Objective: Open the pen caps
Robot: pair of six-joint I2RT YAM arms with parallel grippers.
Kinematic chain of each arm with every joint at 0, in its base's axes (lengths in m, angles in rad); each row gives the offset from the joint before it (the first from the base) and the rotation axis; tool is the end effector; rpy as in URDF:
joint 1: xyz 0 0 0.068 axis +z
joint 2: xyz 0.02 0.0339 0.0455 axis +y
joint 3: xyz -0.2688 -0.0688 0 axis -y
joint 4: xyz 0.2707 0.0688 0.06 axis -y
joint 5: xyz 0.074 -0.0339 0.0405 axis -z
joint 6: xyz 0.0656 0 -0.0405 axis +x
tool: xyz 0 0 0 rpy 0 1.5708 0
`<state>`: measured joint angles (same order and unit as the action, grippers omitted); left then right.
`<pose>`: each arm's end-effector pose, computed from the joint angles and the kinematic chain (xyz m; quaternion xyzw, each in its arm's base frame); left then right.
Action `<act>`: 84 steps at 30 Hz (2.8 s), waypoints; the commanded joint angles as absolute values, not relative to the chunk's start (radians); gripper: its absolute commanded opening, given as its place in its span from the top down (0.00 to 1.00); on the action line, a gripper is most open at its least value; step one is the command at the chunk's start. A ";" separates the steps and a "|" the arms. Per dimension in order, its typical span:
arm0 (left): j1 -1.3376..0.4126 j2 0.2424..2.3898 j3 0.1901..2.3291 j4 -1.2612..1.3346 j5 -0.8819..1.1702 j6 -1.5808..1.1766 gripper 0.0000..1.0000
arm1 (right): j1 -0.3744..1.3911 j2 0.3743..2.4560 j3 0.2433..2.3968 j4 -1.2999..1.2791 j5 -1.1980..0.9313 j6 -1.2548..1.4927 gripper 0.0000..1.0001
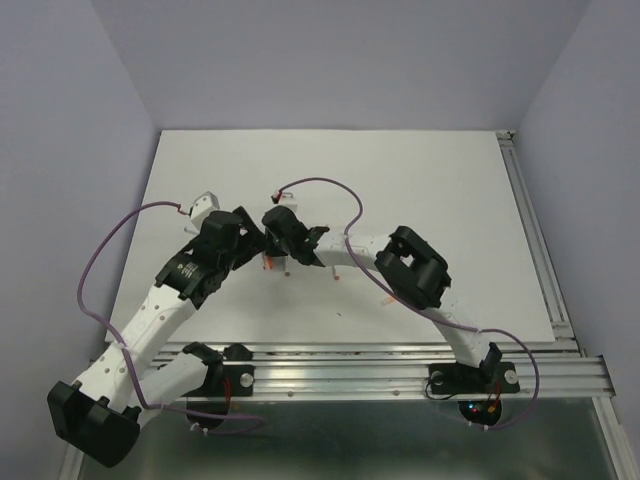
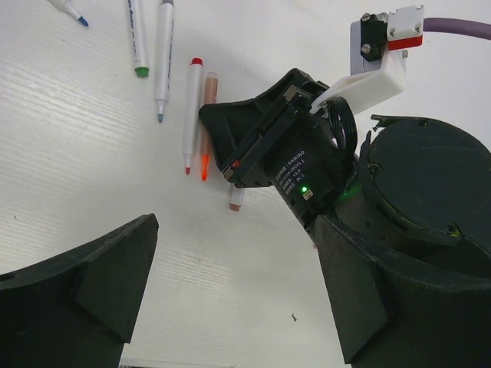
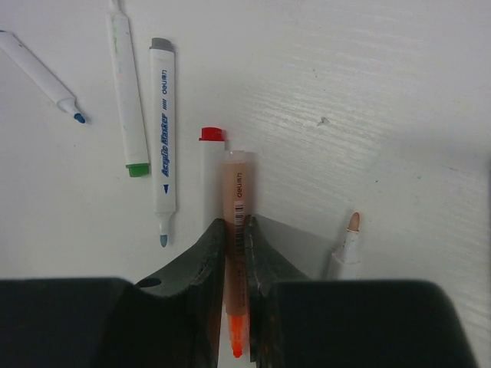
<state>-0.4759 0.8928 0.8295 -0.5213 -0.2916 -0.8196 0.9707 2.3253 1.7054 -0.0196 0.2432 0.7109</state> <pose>0.2215 -0.0929 0.2901 -0.2168 0.8469 -0.1805 0.4507 0.3348 0.4613 0.1188 -0.0609 0.8865 0.2598 0.3780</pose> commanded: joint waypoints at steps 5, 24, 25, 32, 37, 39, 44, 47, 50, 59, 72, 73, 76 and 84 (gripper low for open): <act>-0.472 0.890 0.831 -0.508 -0.313 -0.804 0.04 | 0.988 2.339 1.781 -0.008 0.150 0.696 0.66; -0.471 0.919 0.796 -0.445 -0.215 -0.807 0.04 | 0.970 1.722 1.254 0.103 0.360 0.613 0.14; -0.471 0.925 0.789 -0.430 -0.207 -0.805 0.04 | 0.965 1.721 1.211 0.097 0.385 0.626 0.12; -0.468 1.101 0.750 -0.262 -0.028 -0.738 0.01 | 0.922 1.298 0.845 0.005 0.619 0.797 0.00; -0.468 1.232 0.782 -0.207 -0.008 -0.696 0.01 | 0.920 1.105 0.727 -0.178 0.704 0.883 0.00; -0.468 1.275 0.795 -0.190 -0.012 -0.689 0.01 | 0.920 1.019 0.695 -0.205 0.715 0.916 0.00; -0.469 1.382 0.824 -0.176 0.023 -0.638 0.09 | 0.919 0.881 0.591 -0.229 0.701 0.949 0.00; -0.472 1.434 0.848 -0.184 0.014 -0.618 0.13 | 0.920 0.832 0.566 -0.227 0.706 0.954 0.00; -0.476 1.480 0.864 -0.195 0.008 -0.615 0.16 | 0.919 0.828 0.563 -0.235 0.706 0.950 0.00; -0.518 1.519 0.917 -0.201 0.008 -0.623 0.17 | 0.920 0.893 0.575 -0.242 0.693 0.933 0.00; -0.534 1.638 1.100 -0.284 -0.074 -0.623 0.16 | 0.920 0.873 0.574 -0.275 0.738 0.923 0.00; -0.537 1.667 1.117 -0.284 -0.071 -0.626 0.16 | 0.919 0.865 0.572 -0.281 0.745 0.922 0.00; -0.551 1.716 1.158 -0.282 -0.075 -0.629 0.17 | 0.919 0.861 0.569 -0.279 0.759 0.919 0.00; -0.598 1.886 1.327 -0.457 -0.283 -0.699 0.27 | 0.920 0.880 0.578 -0.287 0.764 0.904 0.00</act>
<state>-0.5735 1.8545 1.2236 -0.3336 -0.1345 -0.6540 0.9222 0.8742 0.5739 -0.2821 0.7193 0.9131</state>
